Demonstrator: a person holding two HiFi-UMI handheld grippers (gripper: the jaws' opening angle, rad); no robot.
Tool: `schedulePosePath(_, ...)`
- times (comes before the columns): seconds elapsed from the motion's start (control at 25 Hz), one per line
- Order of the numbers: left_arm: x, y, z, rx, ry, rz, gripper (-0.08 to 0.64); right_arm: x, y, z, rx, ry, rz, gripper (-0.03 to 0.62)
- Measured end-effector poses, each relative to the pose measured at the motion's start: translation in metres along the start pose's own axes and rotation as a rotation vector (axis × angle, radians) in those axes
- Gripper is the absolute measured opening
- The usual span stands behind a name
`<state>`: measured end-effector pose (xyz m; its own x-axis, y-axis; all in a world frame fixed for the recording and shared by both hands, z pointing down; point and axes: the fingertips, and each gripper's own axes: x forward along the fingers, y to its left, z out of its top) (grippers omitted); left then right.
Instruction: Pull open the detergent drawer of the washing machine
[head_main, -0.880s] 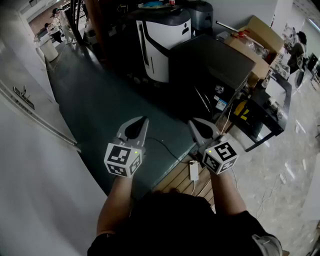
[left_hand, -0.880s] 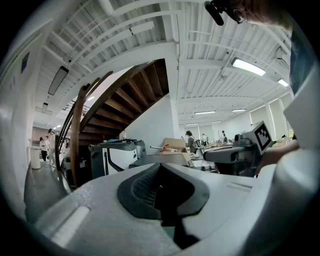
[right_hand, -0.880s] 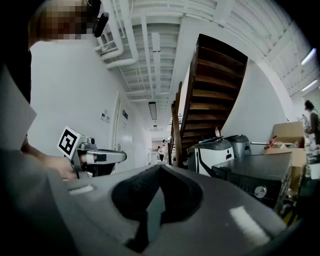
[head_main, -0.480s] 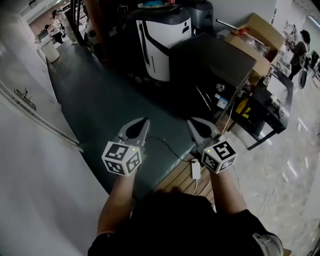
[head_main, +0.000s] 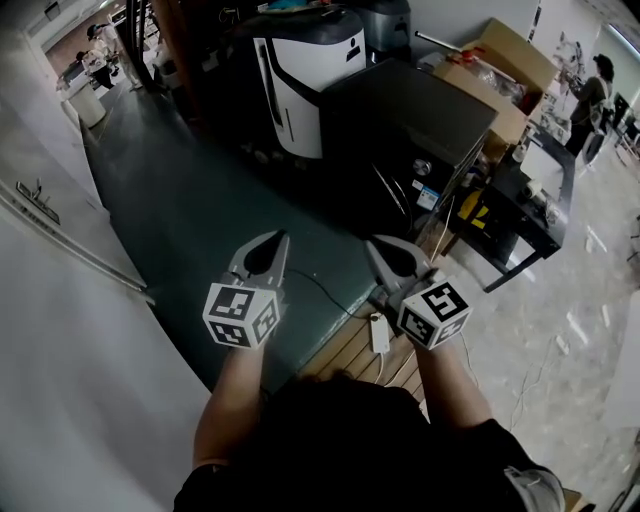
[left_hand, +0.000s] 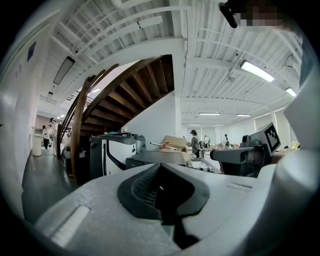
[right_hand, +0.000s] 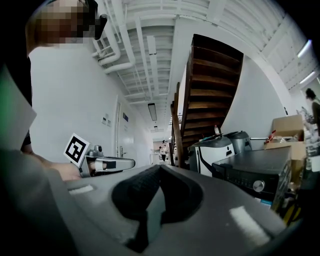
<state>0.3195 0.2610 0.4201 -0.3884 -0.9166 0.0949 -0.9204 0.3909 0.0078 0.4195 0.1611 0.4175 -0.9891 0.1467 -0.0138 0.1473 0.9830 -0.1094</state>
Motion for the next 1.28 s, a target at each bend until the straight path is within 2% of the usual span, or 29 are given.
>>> schedulePosePath(0.28,-0.001,-0.011,0.0,-0.009,-0.03,0.049,0.009,-0.023,-0.012,-0.018,0.041,0.043,0.011,0.003)
schedulePosePath(0.52,0.01,-0.011,-0.01,-0.016,0.017,0.083,0.01,-0.036,-0.029,-0.034,0.084,0.06,-0.014,0.003)
schedulePosePath(0.68,0.022,-0.006,-0.007,-0.033,0.014,0.078,0.009,-0.033,-0.045,-0.039,0.089,0.073,-0.045,0.003)
schedulePosePath(1.0,0.062,0.009,-0.007,-0.061,0.015,-0.024,0.009,0.013,-0.062,-0.051,0.088,0.127,-0.037,0.003)
schedulePosePath(1.12,0.077,0.028,-0.008,-0.044,0.029,-0.021,0.009,0.04,-0.068,-0.05,0.082,0.141,-0.025,0.003)
schedulePosePath(1.28,0.097,0.065,-0.008,-0.059,0.033,0.002,0.009,0.078,-0.077,-0.052,0.076,0.157,-0.015,0.003)
